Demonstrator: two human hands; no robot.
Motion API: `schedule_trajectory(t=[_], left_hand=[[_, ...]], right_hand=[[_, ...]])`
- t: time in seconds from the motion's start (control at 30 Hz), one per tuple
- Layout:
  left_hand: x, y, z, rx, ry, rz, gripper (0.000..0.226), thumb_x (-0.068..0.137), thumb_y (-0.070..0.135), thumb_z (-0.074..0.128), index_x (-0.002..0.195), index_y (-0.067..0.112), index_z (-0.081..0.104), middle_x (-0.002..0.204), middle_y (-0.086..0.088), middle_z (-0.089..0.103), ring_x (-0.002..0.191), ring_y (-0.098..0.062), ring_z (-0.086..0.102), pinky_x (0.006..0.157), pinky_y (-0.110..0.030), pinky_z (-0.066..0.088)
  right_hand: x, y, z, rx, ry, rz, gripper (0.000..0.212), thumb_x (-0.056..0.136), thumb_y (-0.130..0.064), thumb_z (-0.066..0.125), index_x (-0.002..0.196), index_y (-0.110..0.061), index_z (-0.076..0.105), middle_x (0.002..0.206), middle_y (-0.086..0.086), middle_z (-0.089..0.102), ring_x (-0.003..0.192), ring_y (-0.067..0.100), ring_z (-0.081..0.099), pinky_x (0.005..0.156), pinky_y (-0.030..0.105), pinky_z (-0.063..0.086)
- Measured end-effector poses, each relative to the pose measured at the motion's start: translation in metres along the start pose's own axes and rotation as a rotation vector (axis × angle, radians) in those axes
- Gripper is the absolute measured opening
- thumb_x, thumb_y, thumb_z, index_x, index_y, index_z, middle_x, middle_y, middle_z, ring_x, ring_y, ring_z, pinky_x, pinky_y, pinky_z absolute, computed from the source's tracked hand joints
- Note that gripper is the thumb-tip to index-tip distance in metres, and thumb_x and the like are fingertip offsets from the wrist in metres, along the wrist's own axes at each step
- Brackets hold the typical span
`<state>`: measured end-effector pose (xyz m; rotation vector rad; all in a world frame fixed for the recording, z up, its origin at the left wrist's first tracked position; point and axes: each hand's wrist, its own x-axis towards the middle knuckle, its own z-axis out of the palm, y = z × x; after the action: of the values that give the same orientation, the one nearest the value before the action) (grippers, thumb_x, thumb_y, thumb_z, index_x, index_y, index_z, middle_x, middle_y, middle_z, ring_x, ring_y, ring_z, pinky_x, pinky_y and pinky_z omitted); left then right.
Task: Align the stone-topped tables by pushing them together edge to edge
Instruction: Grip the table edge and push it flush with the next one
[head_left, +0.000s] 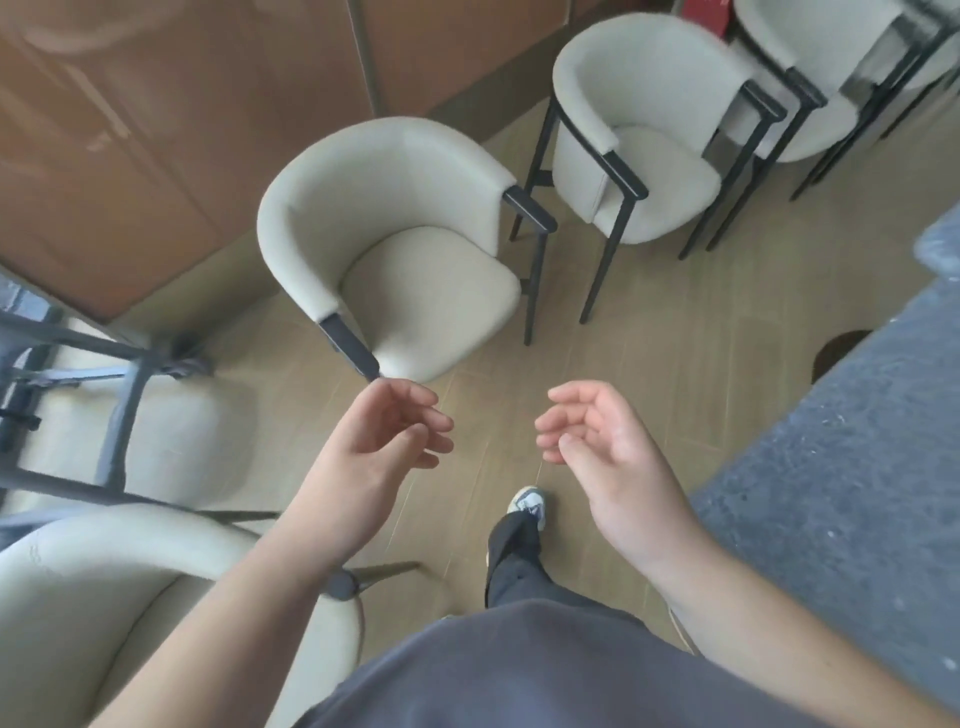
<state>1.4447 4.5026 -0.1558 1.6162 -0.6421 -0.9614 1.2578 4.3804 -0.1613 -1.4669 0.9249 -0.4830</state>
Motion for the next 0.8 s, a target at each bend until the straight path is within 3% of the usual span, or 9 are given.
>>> schedule_trajectory(t=[0.13, 0.3, 0.5, 0.6, 0.73, 0.8], left_hand=[[0.077, 0.027, 0.034, 0.033, -0.054, 0.021, 0.027, 0.084, 0.013, 0.049, 0.109, 0.011, 0.06, 0.095, -0.002, 0.072, 0.09, -0.026, 0.07, 0.085, -0.046, 0.057], [0.16, 0.072, 0.075, 0.089, -0.132, 0.081, 0.025, 0.087, 0.012, 0.05, 0.109, 0.016, 0.061, 0.099, -0.003, 0.073, 0.091, -0.022, 0.071, 0.08, -0.03, 0.057], [0.232, 0.1, 0.122, 0.101, -0.204, 0.068, 0.022, 0.092, 0.002, 0.051, 0.109, 0.011, 0.061, 0.096, -0.004, 0.073, 0.087, -0.021, 0.071, 0.079, -0.03, 0.058], [0.266, 0.105, 0.151, 0.148, -0.282, 0.041, 0.027, 0.098, -0.01, 0.045, 0.109, 0.008, 0.06, 0.094, -0.003, 0.073, 0.086, -0.021, 0.071, 0.08, -0.033, 0.059], [0.316, 0.116, 0.196, 0.132, -0.43, 0.034, 0.022, 0.09, 0.002, 0.05, 0.11, 0.006, 0.058, 0.093, -0.003, 0.072, 0.084, -0.02, 0.07, 0.079, -0.035, 0.058], [0.343, 0.12, 0.22, 0.143, -0.513, 0.043, 0.022, 0.096, -0.005, 0.048, 0.112, 0.006, 0.058, 0.094, -0.003, 0.072, 0.086, -0.021, 0.07, 0.08, -0.035, 0.057]], right_hand=[[0.055, -0.003, -0.043, 0.027, 0.069, 0.015, 0.041, 0.094, 0.01, 0.044, 0.114, -0.024, 0.057, 0.1, -0.001, 0.067, 0.095, 0.015, 0.066, 0.094, 0.036, 0.054], [0.138, -0.022, -0.089, 0.098, 0.13, 0.012, 0.038, 0.095, 0.012, 0.041, 0.113, -0.018, 0.056, 0.1, 0.004, 0.067, 0.088, 0.013, 0.066, 0.088, 0.028, 0.055], [0.187, -0.04, -0.134, 0.131, 0.218, -0.034, 0.037, 0.096, 0.008, 0.043, 0.114, -0.021, 0.056, 0.1, 0.001, 0.067, 0.09, 0.011, 0.067, 0.088, 0.025, 0.054], [0.195, -0.037, -0.164, 0.091, 0.283, 0.013, 0.036, 0.097, 0.005, 0.044, 0.115, -0.023, 0.055, 0.101, -0.002, 0.067, 0.093, 0.011, 0.066, 0.09, 0.028, 0.053], [0.213, -0.034, -0.201, 0.112, 0.443, 0.084, 0.037, 0.096, 0.007, 0.043, 0.116, -0.021, 0.056, 0.101, 0.0, 0.067, 0.091, 0.009, 0.067, 0.088, 0.024, 0.053], [0.227, -0.033, -0.216, 0.122, 0.509, 0.106, 0.037, 0.095, 0.008, 0.044, 0.115, -0.021, 0.057, 0.099, -0.002, 0.068, 0.089, 0.009, 0.067, 0.086, 0.02, 0.052]])
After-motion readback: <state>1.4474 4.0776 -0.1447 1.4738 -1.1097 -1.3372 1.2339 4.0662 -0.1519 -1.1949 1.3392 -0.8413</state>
